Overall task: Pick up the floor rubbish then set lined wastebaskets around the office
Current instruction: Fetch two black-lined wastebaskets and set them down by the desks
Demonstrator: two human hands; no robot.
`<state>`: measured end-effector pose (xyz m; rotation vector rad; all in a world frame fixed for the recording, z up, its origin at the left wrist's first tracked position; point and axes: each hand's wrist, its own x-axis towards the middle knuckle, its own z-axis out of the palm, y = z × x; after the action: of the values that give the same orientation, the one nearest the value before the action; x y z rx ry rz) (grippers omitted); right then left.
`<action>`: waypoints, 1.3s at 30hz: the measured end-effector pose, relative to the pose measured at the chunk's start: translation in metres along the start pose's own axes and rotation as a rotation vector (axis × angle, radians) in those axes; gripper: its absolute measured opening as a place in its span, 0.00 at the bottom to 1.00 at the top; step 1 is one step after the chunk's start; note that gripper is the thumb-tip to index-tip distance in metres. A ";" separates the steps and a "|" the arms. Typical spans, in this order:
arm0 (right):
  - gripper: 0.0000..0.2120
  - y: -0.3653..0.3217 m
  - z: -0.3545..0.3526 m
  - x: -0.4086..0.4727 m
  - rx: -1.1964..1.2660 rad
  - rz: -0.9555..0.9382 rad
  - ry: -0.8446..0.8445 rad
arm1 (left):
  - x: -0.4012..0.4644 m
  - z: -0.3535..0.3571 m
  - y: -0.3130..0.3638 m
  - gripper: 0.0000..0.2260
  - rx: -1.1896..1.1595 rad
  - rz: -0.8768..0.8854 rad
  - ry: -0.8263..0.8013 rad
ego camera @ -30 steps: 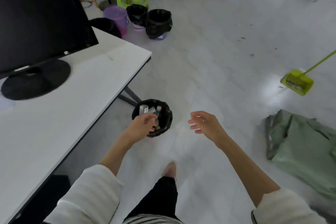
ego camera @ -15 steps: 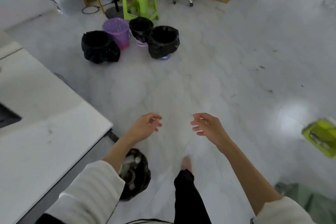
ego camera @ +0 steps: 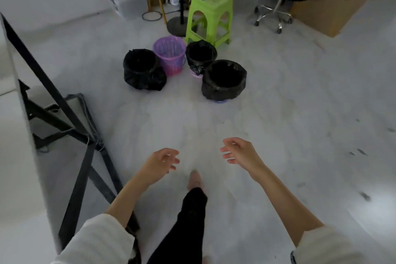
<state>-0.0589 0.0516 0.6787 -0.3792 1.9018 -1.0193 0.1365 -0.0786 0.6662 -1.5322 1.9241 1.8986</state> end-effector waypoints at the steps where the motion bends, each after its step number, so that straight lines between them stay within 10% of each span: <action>1: 0.07 -0.013 -0.003 0.030 -0.010 -0.003 -0.009 | 0.025 -0.004 0.012 0.07 -0.007 0.002 0.019; 13: 0.12 -0.154 -0.047 0.329 -0.029 0.124 -0.031 | 0.283 -0.067 0.167 0.08 -0.121 -0.111 0.062; 27: 0.14 -0.143 -0.005 0.699 0.181 0.600 -0.019 | 0.642 -0.115 0.165 0.07 -0.353 -0.450 0.149; 35: 0.29 -0.049 0.039 0.841 0.991 1.014 0.274 | 0.805 -0.150 0.095 0.10 -0.518 -0.509 0.283; 39: 0.17 -0.013 0.052 0.890 1.184 0.944 0.447 | 0.849 -0.161 0.048 0.13 -0.524 -0.566 0.328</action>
<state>-0.4920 -0.5308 0.1604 1.3664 1.2019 -1.3480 -0.2357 -0.7153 0.2127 -2.3294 0.8946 2.0391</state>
